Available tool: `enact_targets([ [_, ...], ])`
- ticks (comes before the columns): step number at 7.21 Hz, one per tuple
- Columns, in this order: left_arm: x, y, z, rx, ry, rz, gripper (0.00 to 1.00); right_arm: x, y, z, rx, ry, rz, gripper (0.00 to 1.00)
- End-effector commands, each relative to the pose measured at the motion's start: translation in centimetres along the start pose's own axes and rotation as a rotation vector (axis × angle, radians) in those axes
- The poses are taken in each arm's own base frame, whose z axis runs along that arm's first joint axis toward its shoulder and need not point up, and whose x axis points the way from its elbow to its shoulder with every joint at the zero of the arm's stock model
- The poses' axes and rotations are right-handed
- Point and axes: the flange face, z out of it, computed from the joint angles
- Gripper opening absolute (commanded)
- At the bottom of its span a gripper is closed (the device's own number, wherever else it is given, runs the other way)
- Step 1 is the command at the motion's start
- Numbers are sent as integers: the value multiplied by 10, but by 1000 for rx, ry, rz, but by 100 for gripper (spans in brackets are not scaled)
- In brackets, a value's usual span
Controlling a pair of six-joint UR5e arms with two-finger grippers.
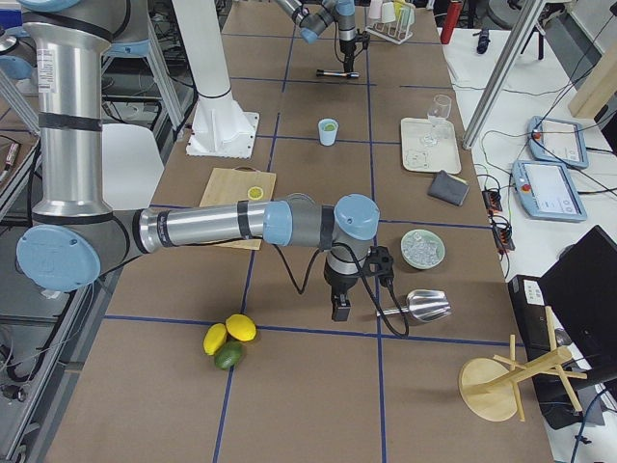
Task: Squeeze lemon into cup
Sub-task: 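Grasp the steel muddler upright with the left gripper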
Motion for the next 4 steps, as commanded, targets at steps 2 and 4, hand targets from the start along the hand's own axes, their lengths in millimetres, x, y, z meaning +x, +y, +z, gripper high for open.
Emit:
enact_targets([
  [2, 3, 0, -3, 5, 4, 12, 0, 0, -1, 0, 1, 0, -1, 100],
  [4, 11, -1, -15, 21, 21, 26, 0, 0, -1, -1, 2, 2, 0, 100],
])
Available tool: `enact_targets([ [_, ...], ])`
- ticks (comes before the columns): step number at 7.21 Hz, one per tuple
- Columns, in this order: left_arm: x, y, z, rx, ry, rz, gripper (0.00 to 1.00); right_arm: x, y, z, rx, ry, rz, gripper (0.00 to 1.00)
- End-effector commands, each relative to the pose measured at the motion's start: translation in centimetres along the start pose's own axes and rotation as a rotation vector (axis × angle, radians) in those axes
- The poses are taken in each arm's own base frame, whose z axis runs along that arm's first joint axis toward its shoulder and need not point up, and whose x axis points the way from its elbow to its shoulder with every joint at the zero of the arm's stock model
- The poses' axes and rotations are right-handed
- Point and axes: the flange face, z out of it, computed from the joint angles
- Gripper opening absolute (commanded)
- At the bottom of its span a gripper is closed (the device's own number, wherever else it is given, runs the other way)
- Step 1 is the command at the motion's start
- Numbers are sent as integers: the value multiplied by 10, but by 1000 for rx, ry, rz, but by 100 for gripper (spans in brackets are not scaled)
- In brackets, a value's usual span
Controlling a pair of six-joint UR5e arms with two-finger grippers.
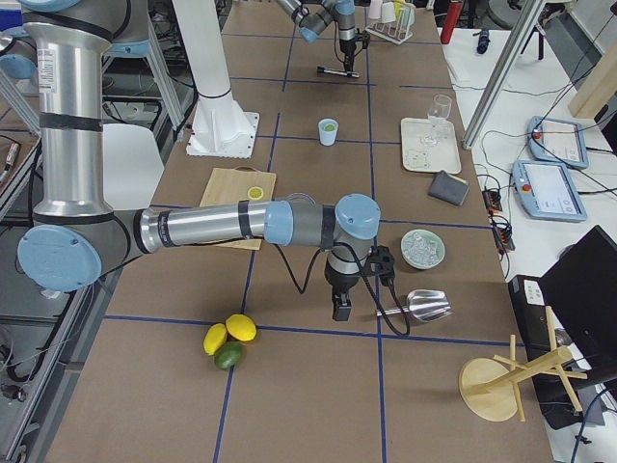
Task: Squeeze lemon into cup
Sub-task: 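Grasp the steel muddler upright with the left gripper, then lift the muddler with the left gripper and carry it over the cup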
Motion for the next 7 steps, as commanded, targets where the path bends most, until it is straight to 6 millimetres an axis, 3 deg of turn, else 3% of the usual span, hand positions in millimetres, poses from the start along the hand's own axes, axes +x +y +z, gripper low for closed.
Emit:
enact_targets([
  [1, 10, -3, -15, 23, 22, 16, 0, 0, 0, 0, 1, -1, 2, 100],
  [3, 35, -16, -45, 96, 63, 51, 0, 0, 0, 0, -1, -1, 0, 100],
  [4, 66, -33, -67, 157, 98, 112, 0, 0, 0, 0, -1, 0, 1, 100],
  [6, 109, -75, -119, 340, 143, 405, 0, 3, 0, 3, -7, 0, 3, 100],
  [7, 127, -82, -137, 414, 181, 440, 0, 3, 0, 4, -8, 0, 4, 100],
])
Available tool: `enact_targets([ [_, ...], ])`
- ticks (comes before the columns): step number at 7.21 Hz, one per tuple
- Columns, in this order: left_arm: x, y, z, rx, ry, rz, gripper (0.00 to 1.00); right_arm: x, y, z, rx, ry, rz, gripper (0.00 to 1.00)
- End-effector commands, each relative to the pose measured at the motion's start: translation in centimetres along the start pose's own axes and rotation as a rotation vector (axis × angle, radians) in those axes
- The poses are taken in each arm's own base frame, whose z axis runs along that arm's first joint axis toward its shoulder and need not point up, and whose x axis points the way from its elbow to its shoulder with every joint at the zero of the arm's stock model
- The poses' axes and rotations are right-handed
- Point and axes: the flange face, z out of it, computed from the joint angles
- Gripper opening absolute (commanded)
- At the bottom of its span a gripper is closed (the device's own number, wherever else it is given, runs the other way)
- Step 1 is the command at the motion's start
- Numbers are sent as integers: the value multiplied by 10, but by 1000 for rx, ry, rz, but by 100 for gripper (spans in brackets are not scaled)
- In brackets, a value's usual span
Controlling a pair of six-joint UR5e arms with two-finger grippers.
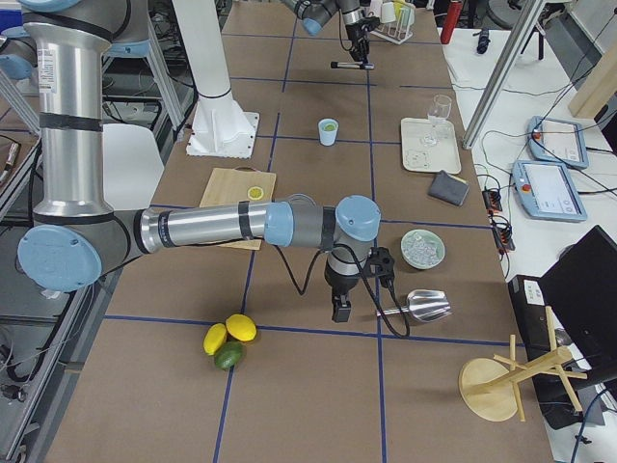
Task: Squeeze lemon into cup
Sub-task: 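Lift the muddler with the left gripper and carry it over the cup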
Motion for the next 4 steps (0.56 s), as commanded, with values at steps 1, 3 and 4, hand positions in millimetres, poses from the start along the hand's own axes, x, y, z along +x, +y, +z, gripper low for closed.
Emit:
enact_targets([
  [1, 31, -38, -32, 208, 91, 139, 0, 2, 0, 2, -4, 0, 5, 100],
  [3, 46, -41, -35, 461, 177, 220, 0, 3, 0, 4, -8, -1, 8, 100],
  [4, 52, -41, -46, 536, 229, 248, 0, 4, 1, 4, -9, 1, 10, 100],
])
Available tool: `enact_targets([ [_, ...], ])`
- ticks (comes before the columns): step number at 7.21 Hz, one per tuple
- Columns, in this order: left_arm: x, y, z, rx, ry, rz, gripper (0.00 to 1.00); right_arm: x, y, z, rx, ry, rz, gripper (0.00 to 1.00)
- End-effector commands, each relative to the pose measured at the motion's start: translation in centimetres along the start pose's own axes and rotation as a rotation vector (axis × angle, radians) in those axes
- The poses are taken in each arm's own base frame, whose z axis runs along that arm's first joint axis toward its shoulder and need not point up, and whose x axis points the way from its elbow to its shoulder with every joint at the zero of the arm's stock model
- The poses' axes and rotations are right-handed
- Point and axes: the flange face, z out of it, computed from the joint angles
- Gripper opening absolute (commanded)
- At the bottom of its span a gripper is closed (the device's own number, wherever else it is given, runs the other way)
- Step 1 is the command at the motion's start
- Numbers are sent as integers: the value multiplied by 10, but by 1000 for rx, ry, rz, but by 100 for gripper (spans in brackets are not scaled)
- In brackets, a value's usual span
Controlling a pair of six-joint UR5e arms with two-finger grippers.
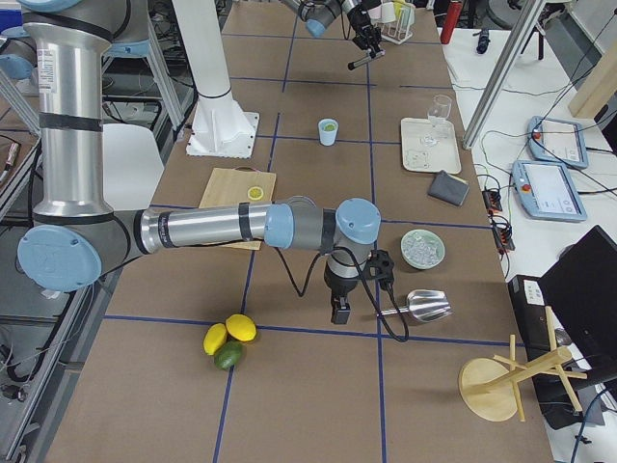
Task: Squeeze lemon into cup
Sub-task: 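Lift the muddler with the left gripper and carry it over the cup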
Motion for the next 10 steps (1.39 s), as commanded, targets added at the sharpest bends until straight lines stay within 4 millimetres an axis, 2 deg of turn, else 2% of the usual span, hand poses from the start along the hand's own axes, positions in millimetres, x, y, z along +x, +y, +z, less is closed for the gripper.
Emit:
enact_targets([
  [1, 18, -13, -13, 207, 114, 65, 0, 1, 1, 1, -3, -1, 10, 100],
  [2, 33, -15, -8, 292, 190, 87, 0, 1, 1, 1, -3, -2, 13, 100],
  [4, 81, -11, 16, 450, 247, 58, 0, 0, -2, -1, 28, -7, -4, 100],
  [5, 109, -23, 28, 505, 259, 34, 0, 4, -2, -2, 42, -6, -1, 100],
  [6, 129, -17, 33, 560, 271, 2, 0, 7, -1, -5, 49, -7, 3, 100],
  [7, 145, 8, 48, 618, 292, -34, 0, 10, 1, -7, 56, -14, 10, 100],
  [8, 161, 18, 68, 635, 277, -69, 0, 14, 3, -12, 69, -27, 21, 100],
  [9, 175, 15, 90, 637, 263, -88, 0, 17, 4, -15, 76, -28, 28, 100],
  [10, 179, 26, 98, 621, 252, -91, 0, 18, 4, -16, 77, -27, 30, 100],
])
